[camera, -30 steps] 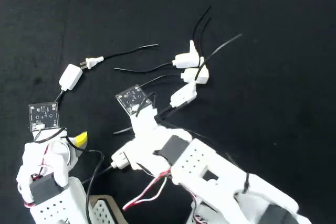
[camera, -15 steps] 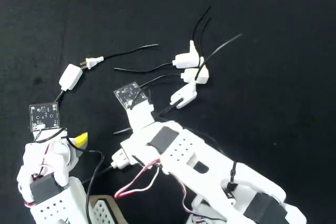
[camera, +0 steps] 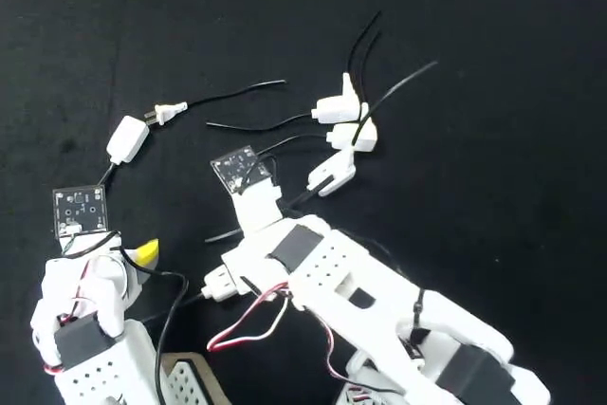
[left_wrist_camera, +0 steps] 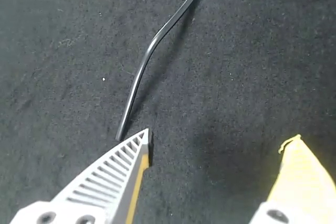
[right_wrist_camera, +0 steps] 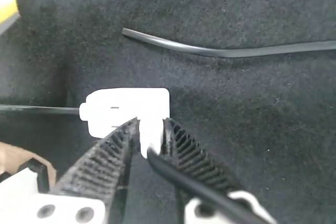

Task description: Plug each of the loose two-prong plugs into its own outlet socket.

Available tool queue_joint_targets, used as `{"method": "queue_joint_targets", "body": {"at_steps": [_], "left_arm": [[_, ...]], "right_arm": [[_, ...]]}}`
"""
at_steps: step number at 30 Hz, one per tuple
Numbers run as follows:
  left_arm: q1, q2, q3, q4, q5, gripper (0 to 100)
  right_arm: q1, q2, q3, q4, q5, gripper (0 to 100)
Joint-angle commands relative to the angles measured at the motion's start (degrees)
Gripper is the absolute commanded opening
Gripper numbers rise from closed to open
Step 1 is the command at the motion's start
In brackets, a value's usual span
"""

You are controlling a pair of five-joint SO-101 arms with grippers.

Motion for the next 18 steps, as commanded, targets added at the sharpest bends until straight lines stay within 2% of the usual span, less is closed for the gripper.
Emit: {"method": "queue_joint_targets", "body": {"at_steps": [1,7,10,14,18], "left_arm": [[-0.04,-0.35,-0.31,-0.18,0.62,39],[-0.04,-0.35,-0.31,-0.18,0.62,39],[-0.04,-0.35,-0.31,-0.18,0.53,39],[-0.04,-0.35,-0.31,-0.18,0.53,39],[-0.04,-0.35,-0.31,-0.18,0.53,39]], "right_arm": [[-1.85,4.97,-3.03,-2.11,0.09,1.1],[-1.67,10.59,-8.22,3.25,0.18,1.1],[0.88,9.98,-10.07,7.12,0.62,1.1],[8.62,9.54,-11.03,11.08,6.15,1.1],[20.84,9.19,-11.12,12.22,13.01,1.1]]}}
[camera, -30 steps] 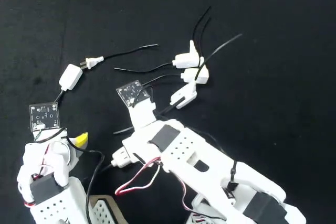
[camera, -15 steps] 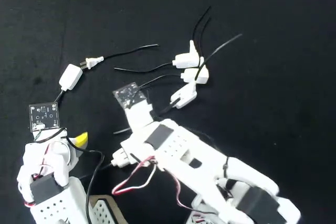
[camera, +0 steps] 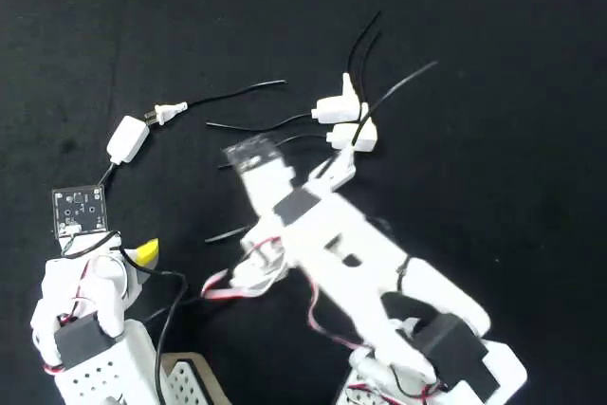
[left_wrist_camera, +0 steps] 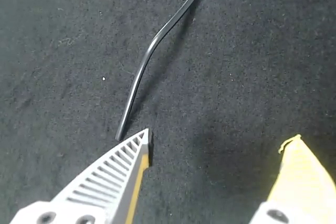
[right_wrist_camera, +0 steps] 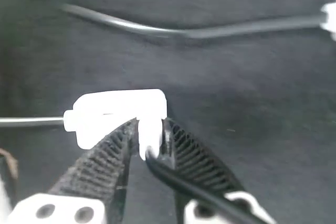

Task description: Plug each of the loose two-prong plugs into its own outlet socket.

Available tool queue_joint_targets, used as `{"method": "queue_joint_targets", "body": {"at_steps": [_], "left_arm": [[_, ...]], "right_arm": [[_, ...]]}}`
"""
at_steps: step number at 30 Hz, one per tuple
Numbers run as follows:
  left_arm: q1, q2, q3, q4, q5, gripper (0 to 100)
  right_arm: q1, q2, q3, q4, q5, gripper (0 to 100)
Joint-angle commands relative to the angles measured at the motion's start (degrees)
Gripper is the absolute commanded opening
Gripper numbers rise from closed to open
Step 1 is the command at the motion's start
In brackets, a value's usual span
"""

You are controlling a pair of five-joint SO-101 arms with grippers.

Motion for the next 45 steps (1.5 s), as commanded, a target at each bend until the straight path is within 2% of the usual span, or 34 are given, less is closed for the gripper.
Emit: {"method": "queue_joint_targets", "body": {"at_steps": [1,6,9,12,14,19,21,24,31,36,39,45], "left_arm": [[-0.04,-0.35,-0.31,-0.18,0.18,39],[-0.04,-0.35,-0.40,-0.18,0.18,39],[-0.04,-0.35,-0.40,-0.18,0.18,39],[-0.04,-0.35,-0.57,-0.18,0.18,39],[-0.04,-0.35,-0.66,-0.18,0.26,39],[-0.04,-0.26,-0.48,-0.18,0.18,39],[-0.04,-0.26,-0.13,0.18,0.18,39],[-0.13,-0.26,2.68,-0.09,0.09,39],[-0.04,-0.35,2.59,-0.35,0.44,39],[-0.57,-0.26,-3.47,-7.21,0.79,39],[-0.57,0.00,-5.32,-11.08,5.80,39],[-2.86,9.14,-5.58,-22.15,9.05,39]], "right_arm": [[12.84,-1.10,-2.33,0.88,6.77,1.1],[28.75,-0.66,-3.65,-4.40,17.41,1.1],[33.67,-0.66,-3.56,-7.56,23.65,1.5],[33.05,-0.66,-3.38,-7.74,26.02,1.7],[31.21,-0.66,-3.56,-7.65,25.49,5.7],[26.29,-1.19,-4.53,-6.33,23.65,32.0],[25.41,-1.19,-7.16,-1.32,23.47,36.9],[25.49,-1.19,-14.20,8.97,23.38,32.5],[25.41,-1.27,-31.25,37.10,23.38,9.8],[25.49,-6.20,-30.73,36.57,21.80,1.7],[24.09,-12.79,-29.05,36.66,21.89,1.4],[15.82,-27.38,-28.44,36.66,21.80,1.4]]}}
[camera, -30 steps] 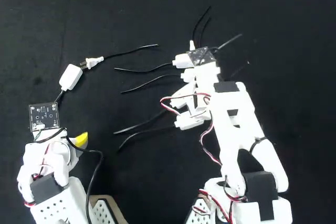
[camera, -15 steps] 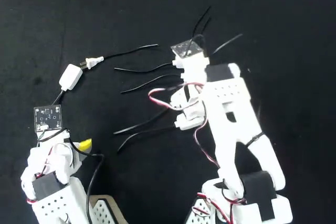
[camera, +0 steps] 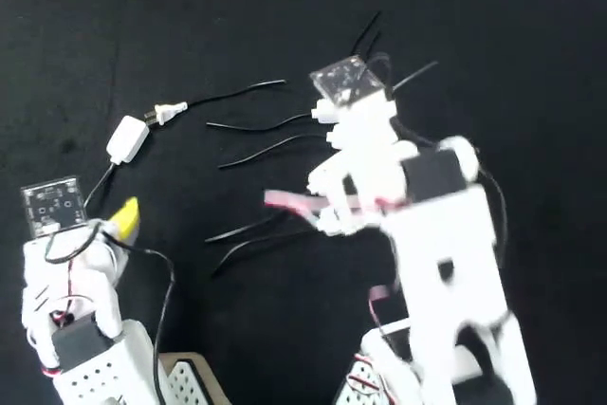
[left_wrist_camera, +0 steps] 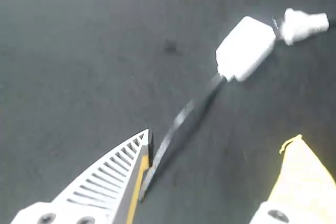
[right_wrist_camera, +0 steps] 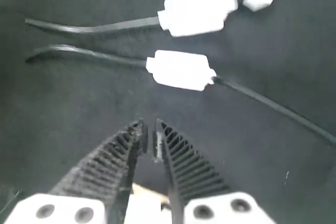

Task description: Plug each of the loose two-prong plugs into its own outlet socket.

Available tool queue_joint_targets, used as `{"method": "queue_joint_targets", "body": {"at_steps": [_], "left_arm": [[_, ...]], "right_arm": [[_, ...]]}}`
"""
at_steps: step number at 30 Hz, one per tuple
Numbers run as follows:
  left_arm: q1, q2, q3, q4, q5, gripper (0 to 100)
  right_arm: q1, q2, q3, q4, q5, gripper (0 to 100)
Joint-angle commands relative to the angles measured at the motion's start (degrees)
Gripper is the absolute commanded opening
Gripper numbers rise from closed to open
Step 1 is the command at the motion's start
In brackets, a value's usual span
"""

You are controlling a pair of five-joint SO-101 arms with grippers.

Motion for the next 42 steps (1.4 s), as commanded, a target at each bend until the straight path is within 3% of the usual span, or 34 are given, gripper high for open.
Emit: {"method": "queue_joint_targets", "body": {"at_steps": [1,6,10,13,20,28,34,42], "left_arm": [[-1.80,7.82,-4.62,-8.26,2.55,39],[2.51,23.12,-10.33,-16.53,2.37,39],[6.55,35.34,-15.52,-22.15,1.49,39],[8.48,45.45,-21.14,-23.91,1.93,39],[9.36,73.76,-40.48,-23.82,1.32,39],[13.32,99.69,-58.24,-23.91,-11.96,39],[11.65,111.65,-71.34,-23.82,-25.58,39],[11.30,124.75,-83.03,-20.57,-26.46,39]], "right_arm": [[-6.33,-7.16,-0.22,2.20,-0.79,1.4],[-13.10,-1.80,0.84,1.85,-2.29,1.5],[-13.36,2.77,2.15,1.05,-2.11,1.5],[-9.85,3.03,4.18,-0.09,1.41,1.5],[6.86,3.03,10.07,-1.23,10.29,1.5],[9.49,3.38,15.69,-7.82,11.08,1.5],[9.32,3.47,15.78,-8.00,11.08,1.5],[9.23,3.47,17.27,-10.73,10.73,1.5]]}}
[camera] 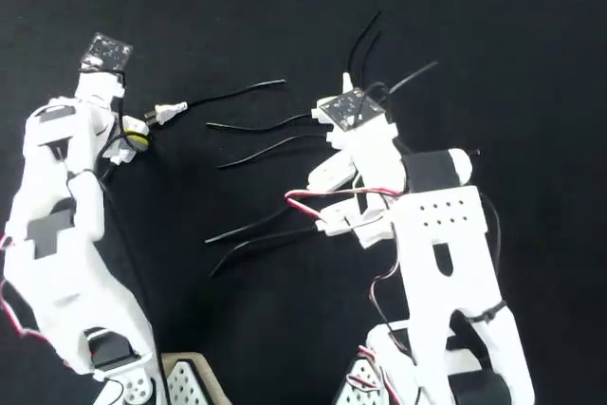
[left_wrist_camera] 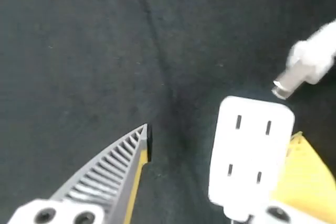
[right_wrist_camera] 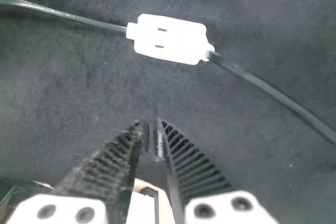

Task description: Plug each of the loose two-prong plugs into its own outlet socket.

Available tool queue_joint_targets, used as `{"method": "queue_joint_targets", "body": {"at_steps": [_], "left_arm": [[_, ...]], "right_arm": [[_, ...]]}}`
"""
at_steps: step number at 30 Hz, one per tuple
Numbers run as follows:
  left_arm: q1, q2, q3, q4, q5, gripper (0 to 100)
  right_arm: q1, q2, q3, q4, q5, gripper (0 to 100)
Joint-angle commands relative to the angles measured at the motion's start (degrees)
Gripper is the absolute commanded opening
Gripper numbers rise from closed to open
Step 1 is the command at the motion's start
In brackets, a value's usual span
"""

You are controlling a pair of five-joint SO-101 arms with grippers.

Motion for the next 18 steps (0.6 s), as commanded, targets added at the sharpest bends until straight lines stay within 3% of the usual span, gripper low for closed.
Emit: {"method": "queue_joint_targets", "body": {"at_steps": [1,3,8,18], "left_arm": [[2.07,2.02,-4.26,5.10,-0.62,39],[3.38,1.49,-4.53,9.58,-0.70,39],[3.91,1.41,-5.67,11.16,-0.62,37],[5.76,0.79,-5.85,23.74,-3.43,13]], "right_arm": [[0.44,0.13,0.13,-1.32,0.09,1.5],[0.44,0.13,0.13,-1.32,0.00,1.5],[0.44,0.13,0.22,-1.32,0.00,1.5],[0.44,0.13,0.22,-1.32,0.00,1.5]]}}
